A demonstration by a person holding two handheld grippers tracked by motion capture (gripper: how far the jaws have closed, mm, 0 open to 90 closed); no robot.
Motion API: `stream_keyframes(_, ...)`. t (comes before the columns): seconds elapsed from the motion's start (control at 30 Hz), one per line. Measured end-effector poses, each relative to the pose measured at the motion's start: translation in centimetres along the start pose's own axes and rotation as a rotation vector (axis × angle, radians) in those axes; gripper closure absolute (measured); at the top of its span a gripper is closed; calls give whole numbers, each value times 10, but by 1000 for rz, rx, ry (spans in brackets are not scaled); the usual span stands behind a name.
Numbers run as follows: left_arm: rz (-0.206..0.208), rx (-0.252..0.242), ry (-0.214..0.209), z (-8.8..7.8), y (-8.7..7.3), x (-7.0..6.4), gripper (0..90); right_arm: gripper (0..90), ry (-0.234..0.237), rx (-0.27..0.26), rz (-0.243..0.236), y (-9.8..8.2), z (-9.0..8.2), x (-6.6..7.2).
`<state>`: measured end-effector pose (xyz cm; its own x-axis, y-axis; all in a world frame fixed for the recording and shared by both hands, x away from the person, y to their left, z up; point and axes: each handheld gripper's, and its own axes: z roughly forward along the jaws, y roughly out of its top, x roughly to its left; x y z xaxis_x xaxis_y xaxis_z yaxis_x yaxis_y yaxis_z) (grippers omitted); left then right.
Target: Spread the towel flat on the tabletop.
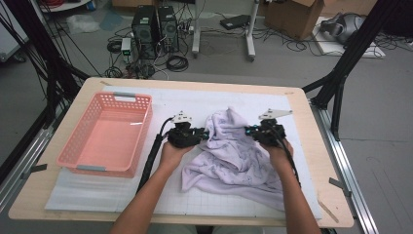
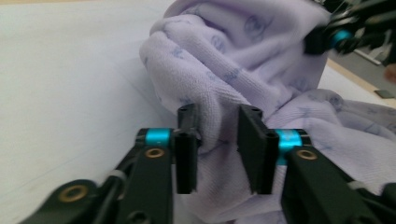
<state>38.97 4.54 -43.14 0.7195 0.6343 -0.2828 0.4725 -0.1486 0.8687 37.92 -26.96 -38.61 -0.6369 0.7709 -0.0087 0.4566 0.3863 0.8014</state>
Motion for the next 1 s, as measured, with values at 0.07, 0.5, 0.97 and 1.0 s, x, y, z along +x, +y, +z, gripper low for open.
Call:
stream_keyframes(0.07,-3,-4,1,2,-1,-1,579,857,-70,18,0,-4,-21,-6)
stream_keyframes(0.5,13,-42,124,-2,10,23,540,683,-237,29,164,-95,-80,-37)
stream_keyframes(0.97,-28,67,74,61,59,18,477,622,-230,-87,176,-93,-90,-28)
stream_keyframes(1.0,-39,76,68,68,59,18,475,618,-228,-89,173,-93,-90,-28)
